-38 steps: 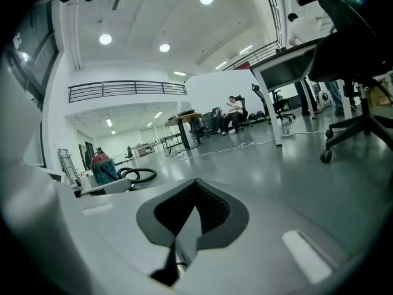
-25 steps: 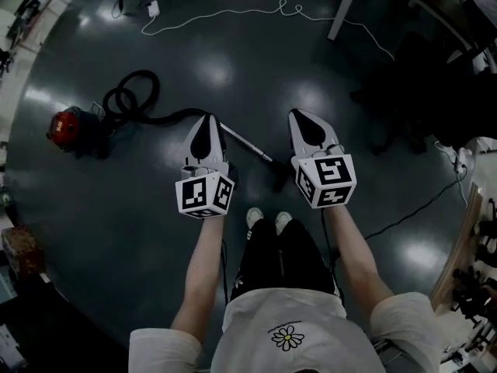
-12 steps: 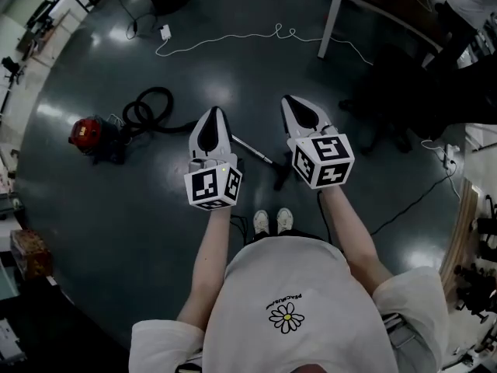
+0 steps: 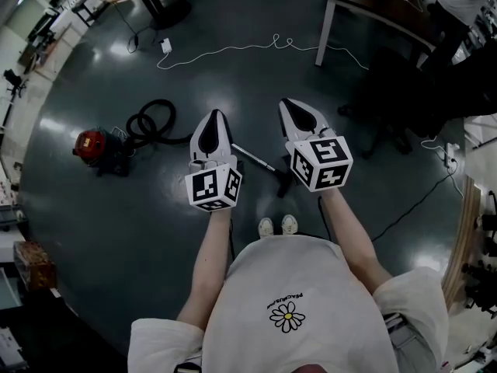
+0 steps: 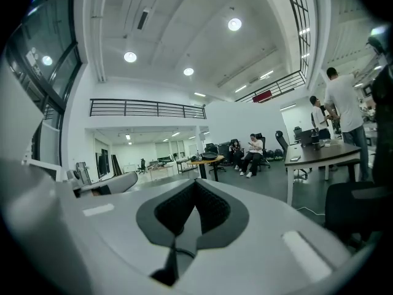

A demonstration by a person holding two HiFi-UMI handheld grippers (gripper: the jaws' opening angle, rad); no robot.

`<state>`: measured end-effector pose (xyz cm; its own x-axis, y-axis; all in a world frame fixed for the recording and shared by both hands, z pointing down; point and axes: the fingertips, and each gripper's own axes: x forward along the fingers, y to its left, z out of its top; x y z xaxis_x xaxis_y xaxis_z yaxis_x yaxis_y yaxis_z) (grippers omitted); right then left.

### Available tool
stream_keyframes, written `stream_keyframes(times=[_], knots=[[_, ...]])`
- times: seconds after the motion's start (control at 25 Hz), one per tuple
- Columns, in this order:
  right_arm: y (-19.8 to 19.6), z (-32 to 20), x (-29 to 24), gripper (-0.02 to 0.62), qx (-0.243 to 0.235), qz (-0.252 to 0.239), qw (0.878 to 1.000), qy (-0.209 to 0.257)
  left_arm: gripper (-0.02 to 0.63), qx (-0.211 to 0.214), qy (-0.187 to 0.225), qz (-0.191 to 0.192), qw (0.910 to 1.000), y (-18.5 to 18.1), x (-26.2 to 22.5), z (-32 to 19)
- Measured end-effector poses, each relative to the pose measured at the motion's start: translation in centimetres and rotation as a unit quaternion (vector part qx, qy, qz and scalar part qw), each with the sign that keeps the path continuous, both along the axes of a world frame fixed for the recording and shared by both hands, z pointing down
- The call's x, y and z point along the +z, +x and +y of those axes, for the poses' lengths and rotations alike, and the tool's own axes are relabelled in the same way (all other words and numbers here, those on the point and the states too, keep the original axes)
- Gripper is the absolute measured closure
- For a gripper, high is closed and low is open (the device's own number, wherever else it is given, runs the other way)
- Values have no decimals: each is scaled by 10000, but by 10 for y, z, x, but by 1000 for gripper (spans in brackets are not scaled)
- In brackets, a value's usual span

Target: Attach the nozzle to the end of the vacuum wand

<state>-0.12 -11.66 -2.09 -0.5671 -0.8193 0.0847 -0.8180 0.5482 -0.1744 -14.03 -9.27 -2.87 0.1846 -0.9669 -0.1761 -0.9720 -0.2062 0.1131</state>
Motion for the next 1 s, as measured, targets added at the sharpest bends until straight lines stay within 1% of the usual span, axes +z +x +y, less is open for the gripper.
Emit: stream_keyframes(times=[0.24, 0.44, 1.0], knots=[[1, 10, -3, 589, -14, 72, 9999, 118, 603, 36, 65, -17, 10000, 1, -5, 5], [-9, 14, -7, 589, -71, 80, 9998, 188, 603, 1, 77, 14, 10000, -8, -7, 9], [-17, 15, -2, 589, -159, 148, 9995, 225, 603, -55, 23, 43, 10000, -18, 2, 9]])
